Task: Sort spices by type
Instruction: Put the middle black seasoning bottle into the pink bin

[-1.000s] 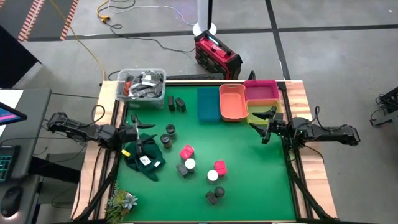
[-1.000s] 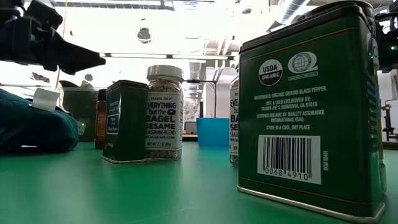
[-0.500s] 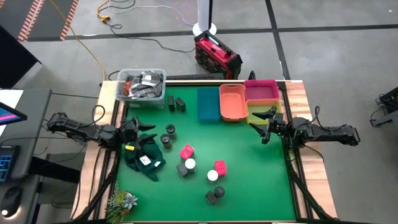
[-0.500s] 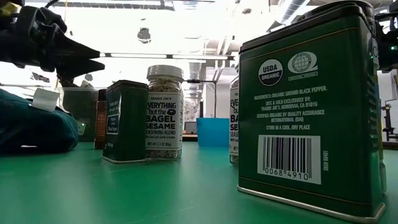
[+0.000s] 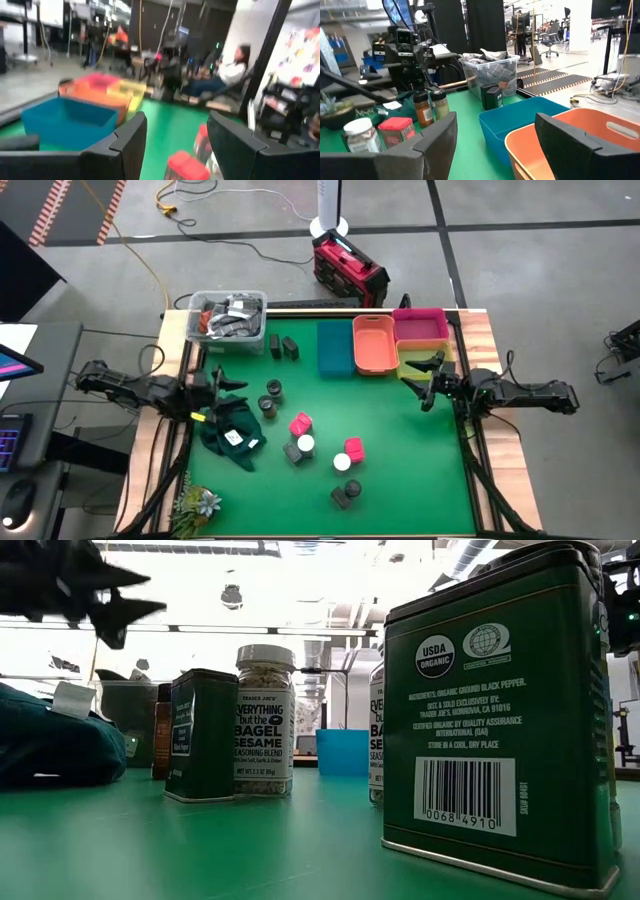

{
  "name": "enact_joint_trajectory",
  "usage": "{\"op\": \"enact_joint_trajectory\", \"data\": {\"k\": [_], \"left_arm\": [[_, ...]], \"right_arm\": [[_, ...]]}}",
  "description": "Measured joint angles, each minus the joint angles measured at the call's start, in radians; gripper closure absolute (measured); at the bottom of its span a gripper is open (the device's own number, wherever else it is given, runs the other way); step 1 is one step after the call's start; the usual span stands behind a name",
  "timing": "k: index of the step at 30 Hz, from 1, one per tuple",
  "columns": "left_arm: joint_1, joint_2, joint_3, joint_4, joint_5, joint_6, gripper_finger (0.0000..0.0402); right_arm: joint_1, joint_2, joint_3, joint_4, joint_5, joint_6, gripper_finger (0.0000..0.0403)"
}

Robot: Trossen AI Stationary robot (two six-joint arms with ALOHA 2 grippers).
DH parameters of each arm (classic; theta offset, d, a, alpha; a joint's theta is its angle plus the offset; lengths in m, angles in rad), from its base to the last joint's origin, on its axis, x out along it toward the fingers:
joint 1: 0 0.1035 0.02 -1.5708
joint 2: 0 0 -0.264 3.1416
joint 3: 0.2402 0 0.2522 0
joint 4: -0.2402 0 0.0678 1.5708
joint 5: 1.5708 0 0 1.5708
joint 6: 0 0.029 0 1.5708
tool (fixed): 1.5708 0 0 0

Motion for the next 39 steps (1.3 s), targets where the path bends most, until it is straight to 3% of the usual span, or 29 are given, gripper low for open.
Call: {"op": "enact_joint_trajectory", "data": {"k": [6,20,25,33,39], "left_arm": [[0.000,0.004,0.066,-0.009,0.002,0.027,0.0205],[0.000,0.264,0.211,-0.017,-0.050,0.048,0.0205],[0.001,0.386,0.267,-0.037,-0.053,0.071,0.0205],[0.034,0.595,0.455,-0.241,-0.093,-0.060,0.0205],[0.043,0.767,0.690,-0.607,-0.042,-0.240,0.0205]], "right_arm": [[0.000,0.000,-0.003,0.067,0.000,0.231,0.0111],[-0.029,0.001,0.001,0.003,0.021,0.337,0.0111],[-0.024,0.001,0.000,0.033,-0.150,0.236,0.0111],[0.008,0.129,0.000,0.026,-0.160,0.146,0.0111],[0.075,0.282,0.081,0.006,-0.039,0.080,0.0111]]}}
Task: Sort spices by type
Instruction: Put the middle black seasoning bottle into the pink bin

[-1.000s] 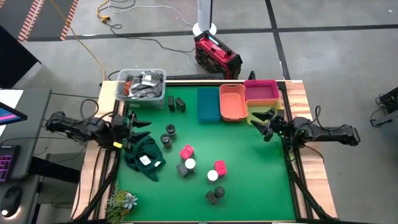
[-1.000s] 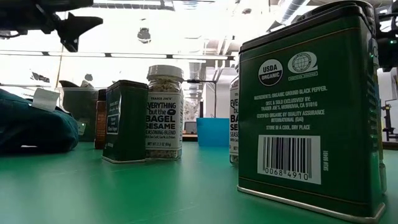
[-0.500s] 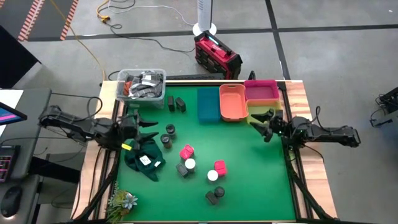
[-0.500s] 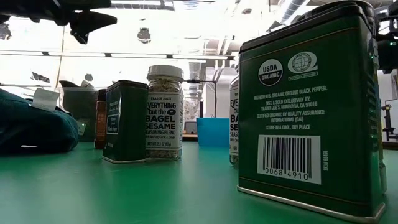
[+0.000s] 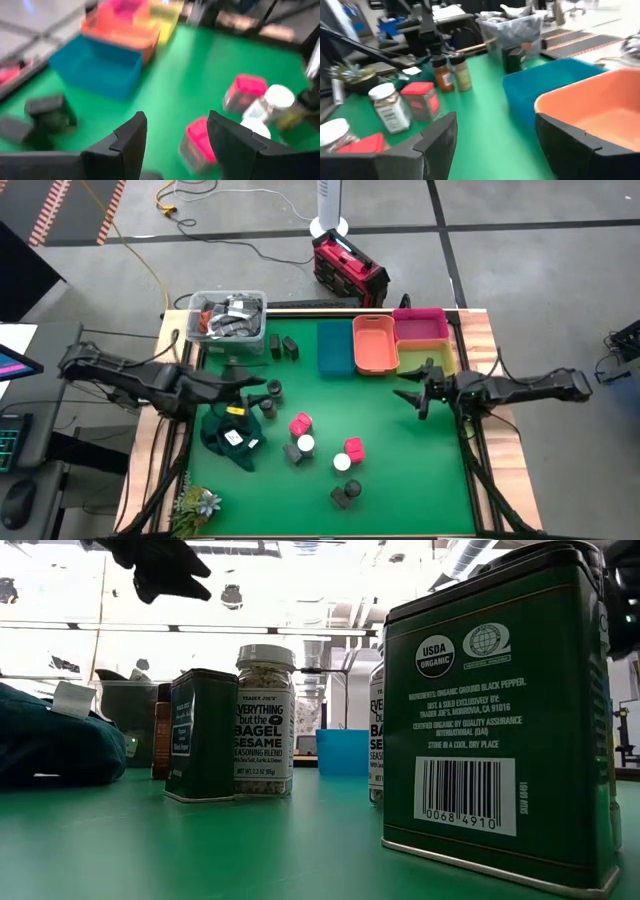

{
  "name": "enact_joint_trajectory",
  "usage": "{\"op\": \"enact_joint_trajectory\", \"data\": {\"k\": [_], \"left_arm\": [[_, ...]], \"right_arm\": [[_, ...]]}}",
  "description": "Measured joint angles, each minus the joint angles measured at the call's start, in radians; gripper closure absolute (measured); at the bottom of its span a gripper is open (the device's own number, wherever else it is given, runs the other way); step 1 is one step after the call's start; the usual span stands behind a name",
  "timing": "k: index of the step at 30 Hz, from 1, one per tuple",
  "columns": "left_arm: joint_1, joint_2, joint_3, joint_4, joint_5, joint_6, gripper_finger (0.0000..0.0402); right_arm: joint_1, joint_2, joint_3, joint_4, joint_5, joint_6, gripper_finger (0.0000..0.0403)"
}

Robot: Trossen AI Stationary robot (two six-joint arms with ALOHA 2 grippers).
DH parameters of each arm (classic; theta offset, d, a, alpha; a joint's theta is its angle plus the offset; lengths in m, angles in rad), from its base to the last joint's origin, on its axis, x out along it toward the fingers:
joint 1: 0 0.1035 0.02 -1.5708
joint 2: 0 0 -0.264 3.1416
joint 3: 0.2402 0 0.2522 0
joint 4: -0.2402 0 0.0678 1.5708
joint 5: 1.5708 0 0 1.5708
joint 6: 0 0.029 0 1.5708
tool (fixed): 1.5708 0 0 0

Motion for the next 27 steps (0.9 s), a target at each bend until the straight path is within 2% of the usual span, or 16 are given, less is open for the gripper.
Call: {"op": "enact_joint_trajectory", "data": {"k": [4,8,12,16,21,27], "left_arm": [[0.000,0.107,0.117,-0.185,0.005,-0.110,0.0204],[0.000,0.198,0.183,-0.336,0.055,-0.193,0.0190],[0.000,0.261,0.199,-0.385,0.129,-0.255,0.0167],[0.000,0.312,0.199,-0.391,0.202,-0.301,0.0142],[0.021,0.369,0.199,-0.473,0.190,-0.325,0.0119],[0.081,0.441,0.199,-0.469,0.183,-0.300,0.0110]], "right_arm": [[0.054,0.113,0.136,-0.025,0.077,-0.123,0.0111],[0.075,0.209,0.265,-0.040,0.095,-0.268,0.0111],[0.077,0.273,0.360,-0.036,0.096,-0.323,0.0111],[0.077,0.315,0.388,-0.035,0.096,-0.356,0.0111],[0.077,0.365,0.388,-0.028,0.096,-0.370,0.0111],[0.075,0.403,0.388,0.039,0.096,-0.405,0.0111]]}}
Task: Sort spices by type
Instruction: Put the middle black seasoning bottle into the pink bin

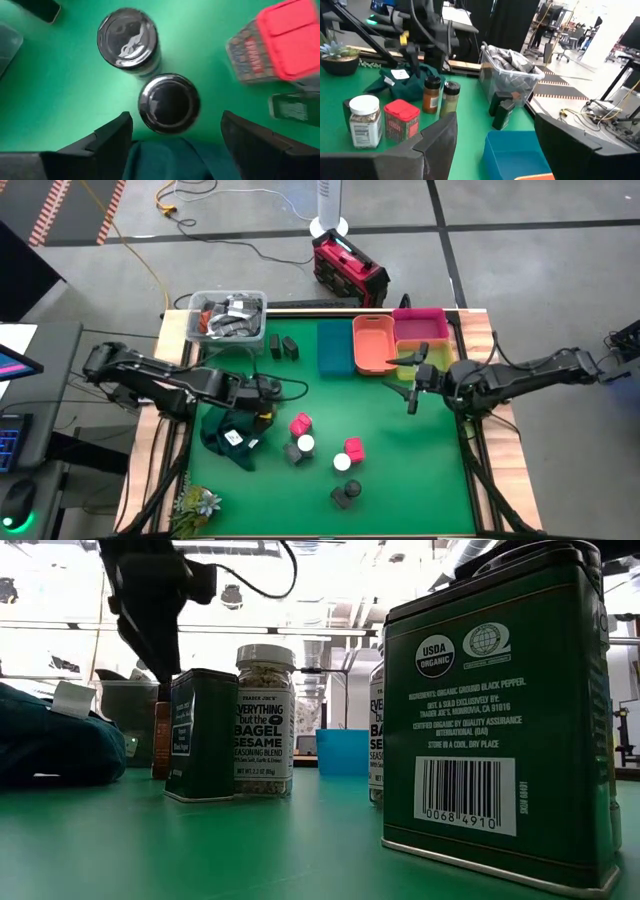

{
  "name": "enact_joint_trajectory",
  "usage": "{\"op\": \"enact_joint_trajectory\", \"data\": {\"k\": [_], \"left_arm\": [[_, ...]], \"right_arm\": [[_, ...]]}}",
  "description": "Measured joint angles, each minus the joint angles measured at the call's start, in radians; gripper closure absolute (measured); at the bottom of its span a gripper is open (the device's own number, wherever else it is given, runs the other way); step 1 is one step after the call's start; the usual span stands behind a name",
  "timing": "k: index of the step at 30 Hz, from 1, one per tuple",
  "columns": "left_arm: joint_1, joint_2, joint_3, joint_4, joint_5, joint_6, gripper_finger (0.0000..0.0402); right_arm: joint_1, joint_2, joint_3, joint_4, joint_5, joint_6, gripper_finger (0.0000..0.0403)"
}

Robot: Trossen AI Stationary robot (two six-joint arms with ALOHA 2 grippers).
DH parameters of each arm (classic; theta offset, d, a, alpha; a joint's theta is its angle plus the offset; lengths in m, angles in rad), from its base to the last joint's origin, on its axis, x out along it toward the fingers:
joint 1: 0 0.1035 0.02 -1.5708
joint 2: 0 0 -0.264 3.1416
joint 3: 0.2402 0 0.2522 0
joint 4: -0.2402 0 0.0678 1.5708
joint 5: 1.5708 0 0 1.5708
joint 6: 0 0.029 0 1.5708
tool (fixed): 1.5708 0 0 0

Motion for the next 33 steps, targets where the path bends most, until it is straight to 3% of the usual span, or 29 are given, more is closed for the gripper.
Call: {"op": "enact_joint_trajectory", "data": {"k": [14,18,24,33], "left_arm": [[0.059,0.096,0.000,-0.009,-0.008,0.077,0.0114],[0.059,0.096,0.000,-0.003,-0.015,0.085,0.0140],[0.059,0.095,0.000,0.014,-0.024,0.091,0.0215],[0.059,0.054,0.000,-0.002,0.052,0.111,0.0223]], "right_arm": [[0.000,0.009,0.000,0.010,0.000,0.009,0.0111],[0.001,0.024,0.000,0.011,0.000,0.026,0.0111],[0.001,0.074,0.000,0.017,0.000,0.030,0.0111],[0.001,0.120,0.000,0.032,0.000,0.030,0.0111]]}}
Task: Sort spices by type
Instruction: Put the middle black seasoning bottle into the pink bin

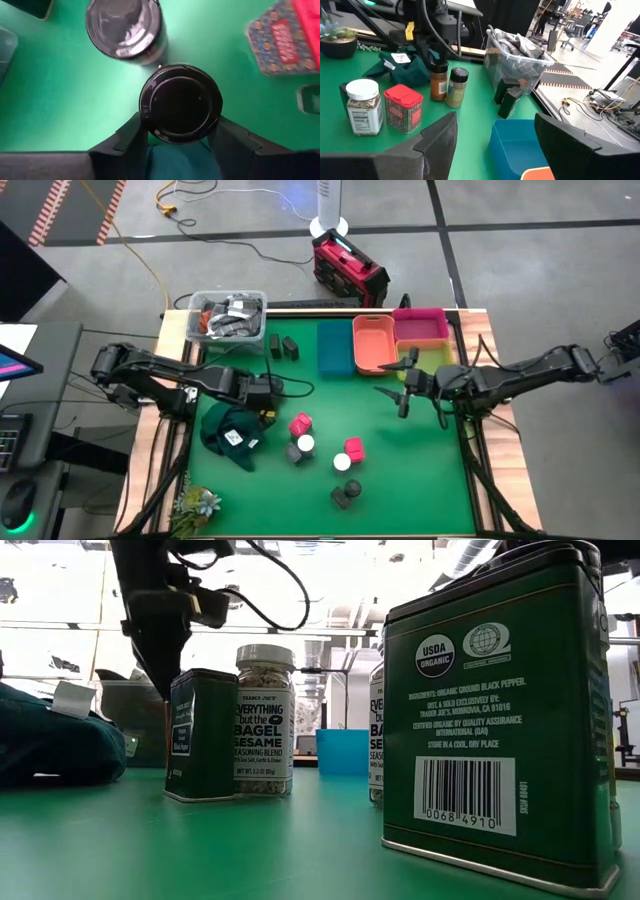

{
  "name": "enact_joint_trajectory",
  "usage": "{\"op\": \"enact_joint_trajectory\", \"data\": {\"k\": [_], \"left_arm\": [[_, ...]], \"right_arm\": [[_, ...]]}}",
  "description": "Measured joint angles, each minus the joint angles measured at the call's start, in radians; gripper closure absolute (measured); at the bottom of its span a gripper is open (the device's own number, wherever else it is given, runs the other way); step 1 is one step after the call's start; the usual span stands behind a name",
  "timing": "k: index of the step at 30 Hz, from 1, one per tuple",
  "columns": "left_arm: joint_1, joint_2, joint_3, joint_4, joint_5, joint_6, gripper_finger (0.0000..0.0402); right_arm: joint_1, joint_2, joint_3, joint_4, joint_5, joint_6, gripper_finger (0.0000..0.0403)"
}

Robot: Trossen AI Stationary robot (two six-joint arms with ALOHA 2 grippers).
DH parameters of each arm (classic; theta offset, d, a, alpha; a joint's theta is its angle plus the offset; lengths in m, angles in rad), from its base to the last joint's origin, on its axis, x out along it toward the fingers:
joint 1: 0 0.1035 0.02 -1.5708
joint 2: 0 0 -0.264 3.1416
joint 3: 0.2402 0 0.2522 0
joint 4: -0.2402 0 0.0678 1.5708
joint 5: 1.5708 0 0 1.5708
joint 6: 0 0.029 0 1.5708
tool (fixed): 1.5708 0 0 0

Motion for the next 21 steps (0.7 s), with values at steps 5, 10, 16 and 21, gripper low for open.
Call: {"op": "enact_joint_trajectory", "data": {"k": [5,10,16,21], "left_arm": [[0.000,-0.048,0.000,-0.010,0.043,-0.002,0.0233],[0.000,-0.086,0.000,-0.009,0.046,-0.005,0.0256],[-0.011,-0.088,-0.005,-0.017,0.060,-0.003,0.0272],[-0.031,-0.076,-0.020,-0.010,0.052,-0.016,0.0264]], "right_arm": [[0.000,-0.001,0.000,0.013,0.000,0.000,0.0111],[0.000,-0.001,0.000,0.013,0.000,0.006,0.0111],[0.000,-0.001,0.000,0.011,0.000,0.007,0.0111],[0.000,-0.001,0.000,0.010,0.000,0.007,0.0111]]}}
